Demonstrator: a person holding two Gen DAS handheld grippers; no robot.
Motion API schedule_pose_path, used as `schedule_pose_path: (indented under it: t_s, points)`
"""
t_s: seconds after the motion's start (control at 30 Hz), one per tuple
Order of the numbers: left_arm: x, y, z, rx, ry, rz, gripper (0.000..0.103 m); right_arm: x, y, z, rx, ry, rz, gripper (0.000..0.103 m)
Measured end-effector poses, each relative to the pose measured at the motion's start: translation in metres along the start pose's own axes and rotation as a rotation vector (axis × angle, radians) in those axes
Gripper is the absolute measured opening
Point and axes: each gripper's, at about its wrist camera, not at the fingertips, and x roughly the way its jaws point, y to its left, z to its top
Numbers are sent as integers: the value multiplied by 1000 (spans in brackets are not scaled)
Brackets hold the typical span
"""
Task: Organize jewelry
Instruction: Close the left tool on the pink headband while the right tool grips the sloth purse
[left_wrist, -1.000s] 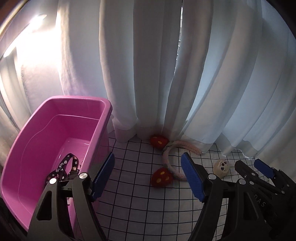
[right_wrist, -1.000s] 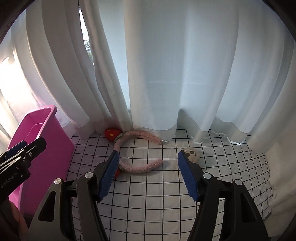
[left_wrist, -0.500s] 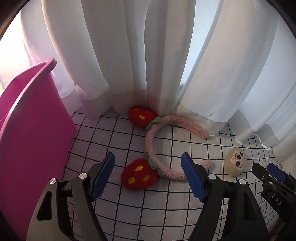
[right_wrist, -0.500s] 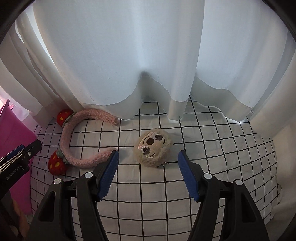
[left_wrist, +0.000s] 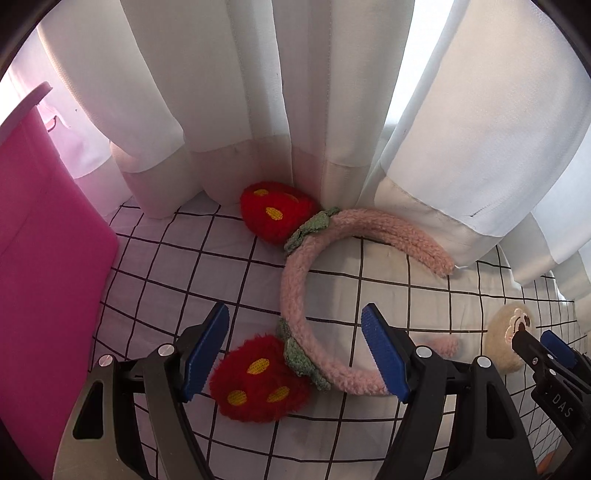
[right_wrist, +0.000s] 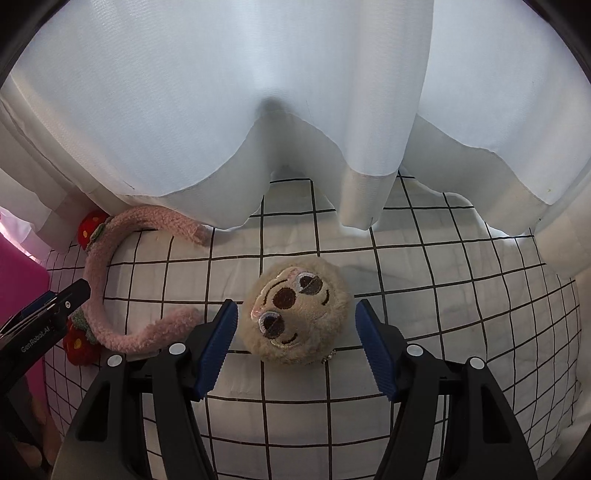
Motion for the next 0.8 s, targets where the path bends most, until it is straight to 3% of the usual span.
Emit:
schedule_pose_path:
  t_s: [0.8]
  points:
    - [60,-17,10,19,115,22,73,51,-3,17,20,97,-3,66]
